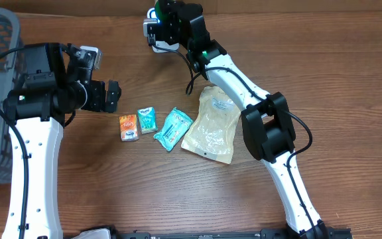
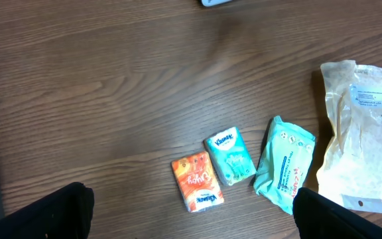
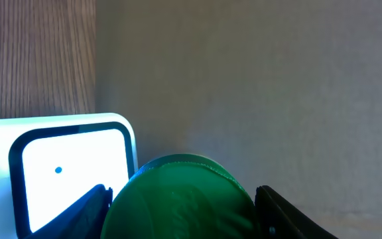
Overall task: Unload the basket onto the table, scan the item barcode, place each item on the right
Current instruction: 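Raise the jar and present its base to the scanner window, then carry the jar right and set it down on the table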
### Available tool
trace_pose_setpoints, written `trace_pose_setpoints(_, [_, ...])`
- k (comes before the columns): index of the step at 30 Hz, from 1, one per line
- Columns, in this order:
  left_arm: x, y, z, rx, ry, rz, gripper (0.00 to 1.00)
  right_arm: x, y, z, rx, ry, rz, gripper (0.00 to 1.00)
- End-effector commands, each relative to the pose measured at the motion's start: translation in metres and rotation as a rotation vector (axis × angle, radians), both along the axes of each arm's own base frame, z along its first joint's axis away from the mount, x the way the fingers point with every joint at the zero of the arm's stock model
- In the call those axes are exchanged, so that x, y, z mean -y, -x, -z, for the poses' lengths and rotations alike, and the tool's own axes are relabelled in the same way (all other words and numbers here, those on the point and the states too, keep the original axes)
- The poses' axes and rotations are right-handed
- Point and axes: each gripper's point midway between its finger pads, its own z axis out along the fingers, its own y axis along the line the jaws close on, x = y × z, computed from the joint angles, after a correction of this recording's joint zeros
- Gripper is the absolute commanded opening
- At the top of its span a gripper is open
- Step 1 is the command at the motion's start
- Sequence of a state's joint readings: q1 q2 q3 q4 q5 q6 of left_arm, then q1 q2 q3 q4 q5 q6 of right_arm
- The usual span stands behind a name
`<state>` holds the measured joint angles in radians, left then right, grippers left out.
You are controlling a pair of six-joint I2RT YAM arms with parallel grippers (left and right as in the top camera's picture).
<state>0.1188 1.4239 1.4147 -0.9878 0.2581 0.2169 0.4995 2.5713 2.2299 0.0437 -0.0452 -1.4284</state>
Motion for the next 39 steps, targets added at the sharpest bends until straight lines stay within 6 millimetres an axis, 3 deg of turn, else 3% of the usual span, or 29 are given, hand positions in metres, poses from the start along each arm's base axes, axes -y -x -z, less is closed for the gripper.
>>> trace_pose_setpoints(1, [0.0, -0.002, -0.009, 0.025, -0.002, 0.0, 1.0, 0.002, -0.001, -0.028, 0.059, -0.01, -0.001, 0.28])
trace_pose_setpoints(7, [0.0, -0.002, -0.009, 0.025, -0.002, 0.0, 1.0, 0.001, -0.001, -0.031, 0.066, -0.014, -0.002, 0.28])
trace_pose_setpoints(10, [0.0, -0.002, -0.009, 0.025, -0.002, 0.0, 0.99, -0.002, 0.003, -0.043, 0.071, -0.035, -0.006, 0.28])
trace_pose_setpoints(16, [0.0, -0.002, -0.009, 0.025, -0.002, 0.0, 0.99, -0.004, 0.026, -0.114, -0.061, -0.339, -0.002, 0.28])
trace_pose_setpoints(19, [0.0, -0.002, -0.009, 0.025, -0.002, 0.0, 1.0, -0.004, 0.053, -0.15, -0.219, -0.496, -0.007, 0.28])
trace_pose_setpoints(22, [0.0, -0.002, -0.009, 0.025, -0.002, 0.0, 0.99, -0.006, 0.099, -0.178, -0.456, -0.6, -0.07, 0.31])
trace_pose_setpoints(26, [0.0, -0.002, -0.009, 0.025, -0.002, 0.0, 1.0, 0.002, 0.154, -0.193, -0.773, -0.704, -0.067, 0.32])
trace_pose_setpoints(30, [0.0, -0.002, -0.009, 0.025, -0.002, 0.0, 1.0, 0.032, 0.191, -0.175, -1.02, -0.699, 0.097, 0.27])
trace_pose_setpoints(35, [0.0, -0.002, -0.009, 0.025, -0.002, 0.0, 1.0, 0.08, 0.22, -0.119, -1.234, -0.57, 0.354, 0.22])
trace_pose_setpoints(39, [0.0, -0.002, -0.009, 0.025, -0.002, 0.0, 1.0, 0.13, 0.228, -0.076, -1.344, -0.515, 0.651, 0.28])
